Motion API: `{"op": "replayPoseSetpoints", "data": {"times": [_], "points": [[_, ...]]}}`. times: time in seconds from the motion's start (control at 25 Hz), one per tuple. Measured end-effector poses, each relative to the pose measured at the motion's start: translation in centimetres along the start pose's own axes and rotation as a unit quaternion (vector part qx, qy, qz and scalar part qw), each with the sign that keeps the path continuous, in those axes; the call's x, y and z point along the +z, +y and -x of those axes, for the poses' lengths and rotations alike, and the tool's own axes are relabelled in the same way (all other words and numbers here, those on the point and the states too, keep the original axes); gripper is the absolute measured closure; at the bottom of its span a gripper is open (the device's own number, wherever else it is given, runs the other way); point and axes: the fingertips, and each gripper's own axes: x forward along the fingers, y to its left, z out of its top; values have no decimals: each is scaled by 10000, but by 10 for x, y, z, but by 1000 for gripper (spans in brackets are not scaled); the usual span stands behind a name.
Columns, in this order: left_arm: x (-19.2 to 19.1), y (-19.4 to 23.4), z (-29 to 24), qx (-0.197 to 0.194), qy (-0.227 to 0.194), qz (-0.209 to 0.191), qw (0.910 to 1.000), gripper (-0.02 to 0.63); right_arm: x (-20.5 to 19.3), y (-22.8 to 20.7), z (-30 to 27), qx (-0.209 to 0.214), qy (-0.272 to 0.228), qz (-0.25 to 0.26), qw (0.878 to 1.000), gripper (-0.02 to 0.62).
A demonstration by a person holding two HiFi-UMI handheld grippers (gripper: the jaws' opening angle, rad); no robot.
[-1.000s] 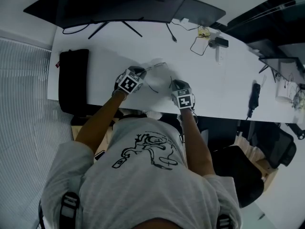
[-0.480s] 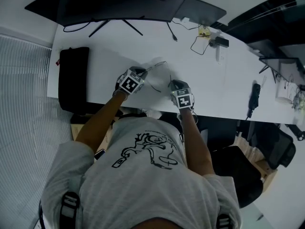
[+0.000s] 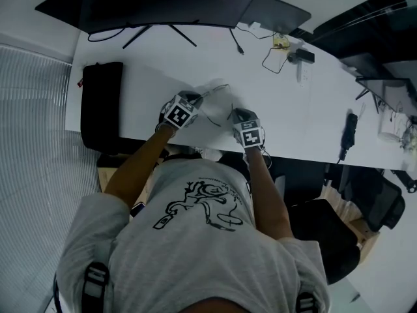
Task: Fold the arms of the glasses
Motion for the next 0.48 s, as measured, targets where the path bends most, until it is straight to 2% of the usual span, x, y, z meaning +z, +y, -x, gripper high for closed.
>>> {"op": "replayPoseSetpoints", "data": {"times": [0.48], "points": [[-4,-9,-1,0,-24,41,10000,565,-6,9,2,48,-1,4,10000,565]]}}
